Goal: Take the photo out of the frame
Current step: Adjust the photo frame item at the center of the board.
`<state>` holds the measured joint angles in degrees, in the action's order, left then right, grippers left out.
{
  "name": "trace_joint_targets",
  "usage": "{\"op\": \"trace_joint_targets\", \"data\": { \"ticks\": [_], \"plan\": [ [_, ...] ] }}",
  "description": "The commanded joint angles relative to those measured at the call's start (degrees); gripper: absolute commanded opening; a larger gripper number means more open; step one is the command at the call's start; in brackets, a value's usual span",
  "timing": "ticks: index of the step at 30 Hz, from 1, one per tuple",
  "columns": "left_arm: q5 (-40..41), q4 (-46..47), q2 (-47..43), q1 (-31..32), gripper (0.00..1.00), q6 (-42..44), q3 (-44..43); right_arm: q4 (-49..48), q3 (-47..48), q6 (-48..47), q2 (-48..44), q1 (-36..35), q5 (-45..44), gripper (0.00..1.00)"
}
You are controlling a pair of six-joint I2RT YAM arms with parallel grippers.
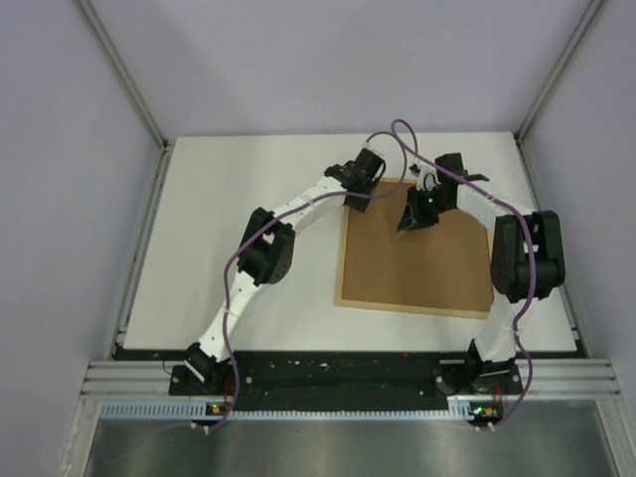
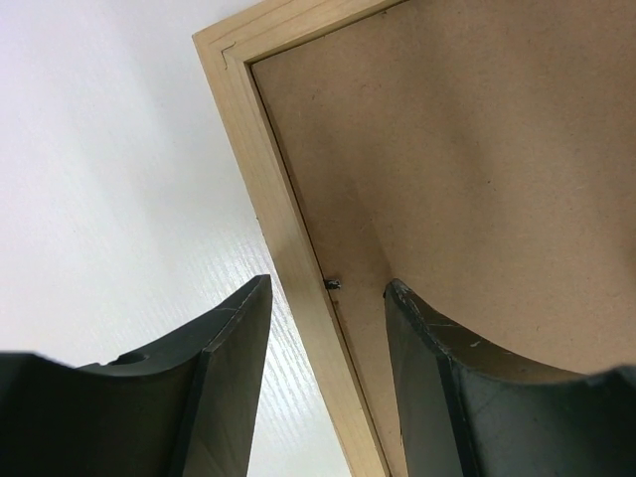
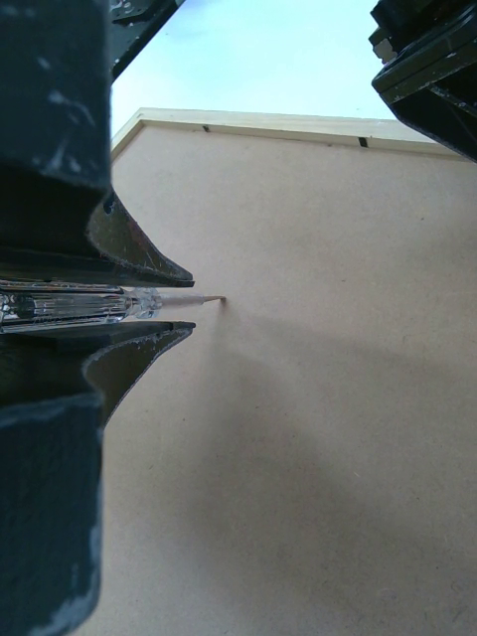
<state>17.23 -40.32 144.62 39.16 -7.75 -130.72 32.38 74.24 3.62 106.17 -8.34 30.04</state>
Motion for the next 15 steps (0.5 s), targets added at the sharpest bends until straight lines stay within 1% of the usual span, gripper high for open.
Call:
{"op": "trace_joint_targets", "data": {
  "ticks": [1,5,15],
  "plan": [
    [-0.62,-0.82,-0.04,-0.31,0.55,-0.51,-0.15,-1.27,-1.2,-0.98,1.14,-0.45,-0.86,0.0],
    [-0.1,-0.73,1.28,-0.31,0.55,-0.69,-0.42,-1.36,-1.29,-0.89,1.06,-0.45,-0.42,0.0],
    [1.92,-1.17,1.19,-1.63,0.47,-1.74,-0.42,-1.44,-1.38,-0.98,1.14,-0.45,-0.07,0.0]
  ]
}}
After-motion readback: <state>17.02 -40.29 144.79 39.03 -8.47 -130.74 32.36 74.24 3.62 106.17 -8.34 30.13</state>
